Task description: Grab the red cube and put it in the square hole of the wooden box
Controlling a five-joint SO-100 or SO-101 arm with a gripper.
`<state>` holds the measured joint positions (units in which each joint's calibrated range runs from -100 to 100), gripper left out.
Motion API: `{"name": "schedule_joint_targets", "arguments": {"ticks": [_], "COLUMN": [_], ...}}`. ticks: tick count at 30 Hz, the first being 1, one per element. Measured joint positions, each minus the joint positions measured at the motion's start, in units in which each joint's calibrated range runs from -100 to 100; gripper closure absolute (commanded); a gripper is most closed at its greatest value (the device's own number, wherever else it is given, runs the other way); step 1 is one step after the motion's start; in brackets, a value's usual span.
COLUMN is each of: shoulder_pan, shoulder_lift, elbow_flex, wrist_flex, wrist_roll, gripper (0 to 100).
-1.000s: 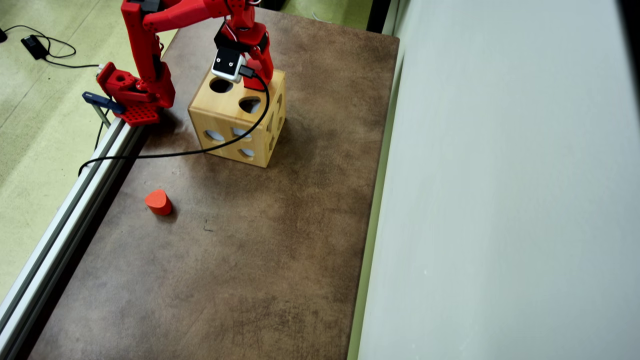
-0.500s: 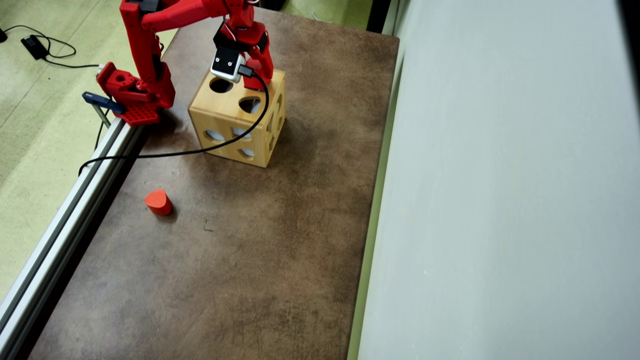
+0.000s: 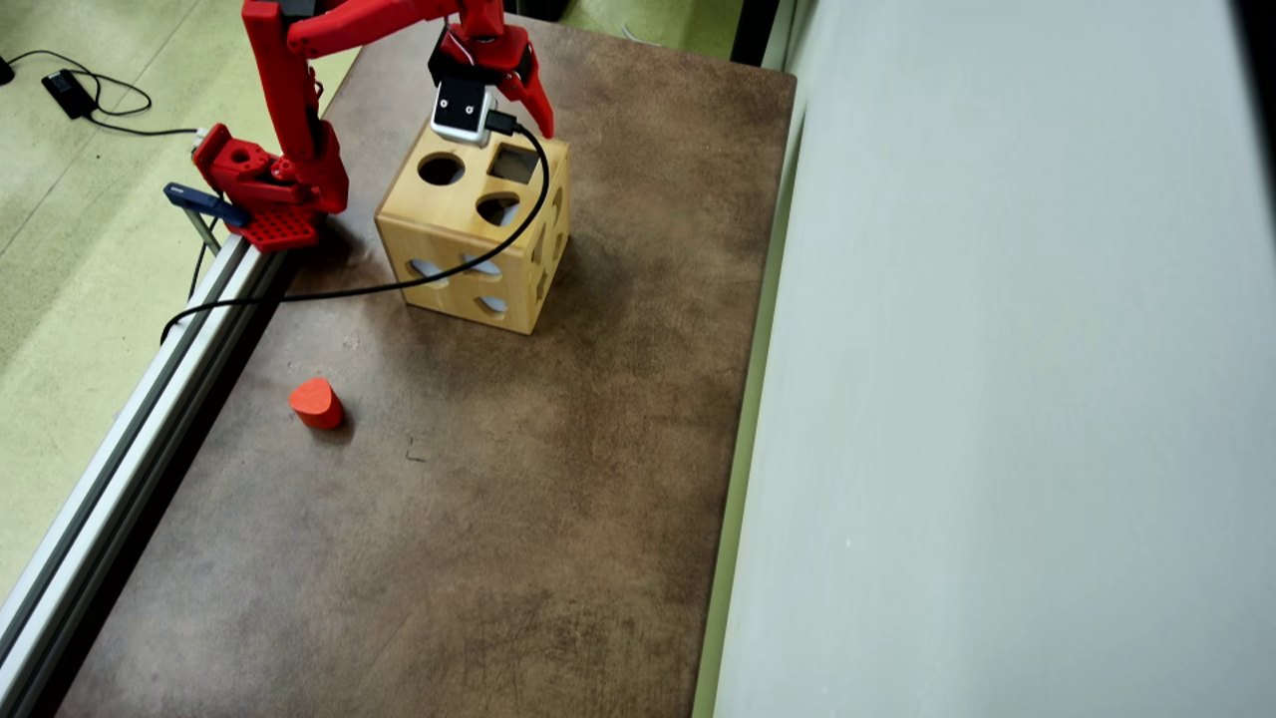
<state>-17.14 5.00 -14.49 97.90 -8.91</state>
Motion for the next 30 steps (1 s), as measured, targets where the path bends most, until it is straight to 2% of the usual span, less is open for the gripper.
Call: {"name": "schedule_joint_targets", "arguments": {"ticks": [5,10,22,30], "shoulder_pan": [0.07,-0.22,-0.22,-0.22], "shoulder_lift": [-3.81,-14.41,-55.17,-81.95], "elbow_flex": [0.00,0.00,0.54,14.36], "wrist_flex": [0.00,0.00,0.00,0.00], "wrist_roll": [0.00,0.00,0.00,0.00], "gripper": [71,71,71,71]}}
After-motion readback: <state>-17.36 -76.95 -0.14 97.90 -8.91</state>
